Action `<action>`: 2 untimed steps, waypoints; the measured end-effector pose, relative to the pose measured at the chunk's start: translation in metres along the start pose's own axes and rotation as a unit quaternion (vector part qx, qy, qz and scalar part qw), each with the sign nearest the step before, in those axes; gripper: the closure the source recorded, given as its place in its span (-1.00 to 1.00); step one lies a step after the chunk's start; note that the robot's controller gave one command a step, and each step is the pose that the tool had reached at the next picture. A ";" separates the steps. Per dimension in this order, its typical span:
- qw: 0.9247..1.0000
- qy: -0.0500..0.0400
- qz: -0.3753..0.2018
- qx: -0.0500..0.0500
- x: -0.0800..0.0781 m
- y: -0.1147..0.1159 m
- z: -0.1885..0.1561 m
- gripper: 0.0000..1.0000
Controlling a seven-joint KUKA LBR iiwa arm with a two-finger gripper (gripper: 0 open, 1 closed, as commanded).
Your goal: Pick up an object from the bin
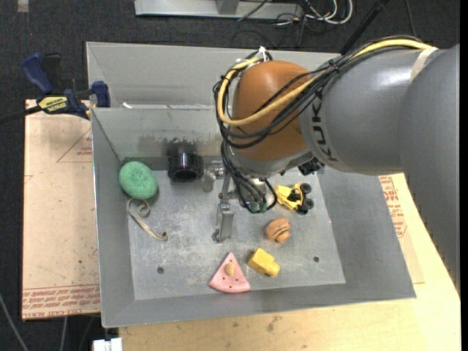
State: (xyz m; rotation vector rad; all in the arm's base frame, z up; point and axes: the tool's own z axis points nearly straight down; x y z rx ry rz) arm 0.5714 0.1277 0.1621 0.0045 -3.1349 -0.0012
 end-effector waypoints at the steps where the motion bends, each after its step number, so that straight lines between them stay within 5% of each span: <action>1: 1.000 -0.004 0.001 0.000 -0.002 -0.001 -0.005 -1.00; 2: 1.000 -0.002 -0.019 -0.001 0.012 -0.029 -0.019 -1.00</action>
Offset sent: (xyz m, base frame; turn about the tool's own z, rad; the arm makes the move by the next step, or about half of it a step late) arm -0.0209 -0.0572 0.0321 -0.0652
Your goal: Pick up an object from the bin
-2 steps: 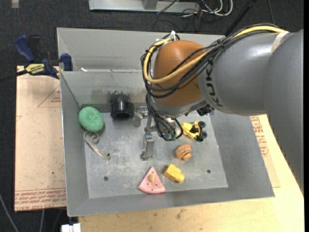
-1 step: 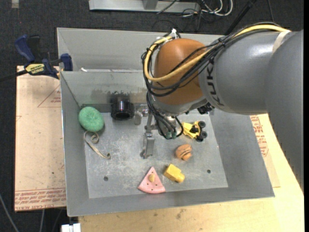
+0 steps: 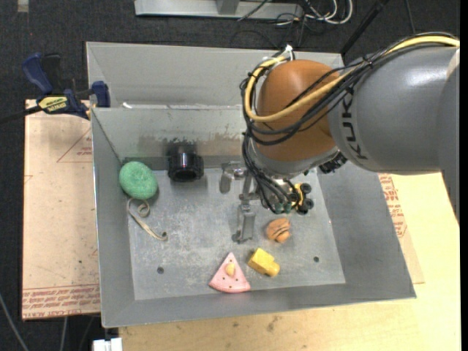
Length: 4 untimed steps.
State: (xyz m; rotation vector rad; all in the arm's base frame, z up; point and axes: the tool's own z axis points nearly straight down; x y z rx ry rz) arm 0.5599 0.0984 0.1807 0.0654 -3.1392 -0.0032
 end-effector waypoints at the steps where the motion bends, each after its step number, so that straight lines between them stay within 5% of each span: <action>1: 1.000 -0.002 -0.004 0.001 -0.008 -0.051 -0.005 -1.00; 2: 1.000 -0.001 0.010 0.001 0.007 -0.063 -0.016 -1.00; 3: 0.999 -0.003 0.032 0.000 -0.035 -0.067 -0.011 -1.00; 4: 0.998 -0.007 0.058 0.000 -0.047 -0.092 0.010 -1.00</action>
Offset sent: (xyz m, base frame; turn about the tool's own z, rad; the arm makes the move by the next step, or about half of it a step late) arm -0.0171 -0.0590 0.0245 0.0345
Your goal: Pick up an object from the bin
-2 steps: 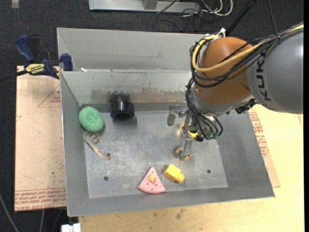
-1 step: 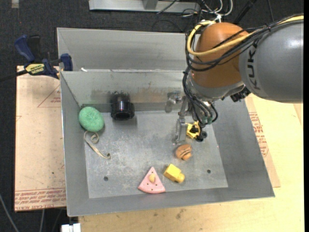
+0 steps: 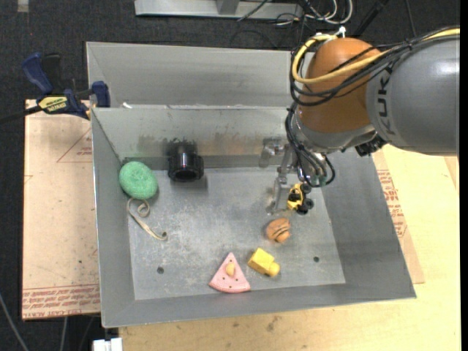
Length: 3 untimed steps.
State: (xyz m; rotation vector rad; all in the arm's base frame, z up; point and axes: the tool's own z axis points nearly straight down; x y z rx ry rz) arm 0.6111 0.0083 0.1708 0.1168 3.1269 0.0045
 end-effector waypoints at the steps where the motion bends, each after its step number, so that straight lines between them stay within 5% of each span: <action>1: 0.997 0.007 0.074 0.002 0.022 -0.020 0.009 -1.00; 2: 0.999 0.003 0.040 0.001 -0.008 -0.030 0.028 -1.00; 3: 0.997 0.004 0.083 0.001 0.010 -0.059 0.056 -1.00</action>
Offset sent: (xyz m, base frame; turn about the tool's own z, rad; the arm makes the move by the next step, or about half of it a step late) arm 0.0148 -0.0368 -0.0380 0.0607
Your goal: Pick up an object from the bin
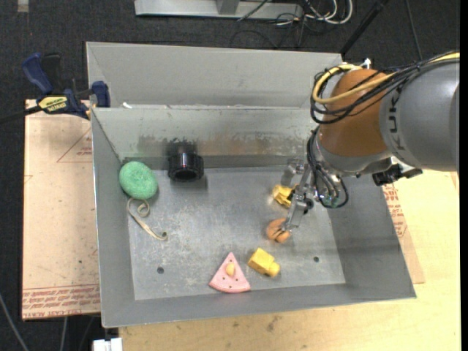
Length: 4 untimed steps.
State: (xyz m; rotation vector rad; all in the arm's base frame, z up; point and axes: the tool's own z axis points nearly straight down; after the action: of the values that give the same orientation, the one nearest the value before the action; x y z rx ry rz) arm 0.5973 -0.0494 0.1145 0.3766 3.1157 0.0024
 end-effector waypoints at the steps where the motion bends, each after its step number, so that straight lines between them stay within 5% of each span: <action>1: 0.999 0.000 0.033 0.000 -0.013 0.012 0.029 1.00; 2: 0.999 0.000 0.034 0.000 -0.013 0.012 0.029 1.00; 3: 1.000 0.003 0.029 0.000 -0.033 0.008 -0.006 1.00; 4: 0.999 -0.001 0.032 0.001 -0.050 -0.025 -0.039 -1.00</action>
Offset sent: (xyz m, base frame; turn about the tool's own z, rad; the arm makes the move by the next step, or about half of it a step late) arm 0.0000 0.0000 0.0000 0.0000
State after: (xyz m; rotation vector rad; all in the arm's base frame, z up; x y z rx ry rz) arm 0.6397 -0.0854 0.1533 0.4757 3.1011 0.0006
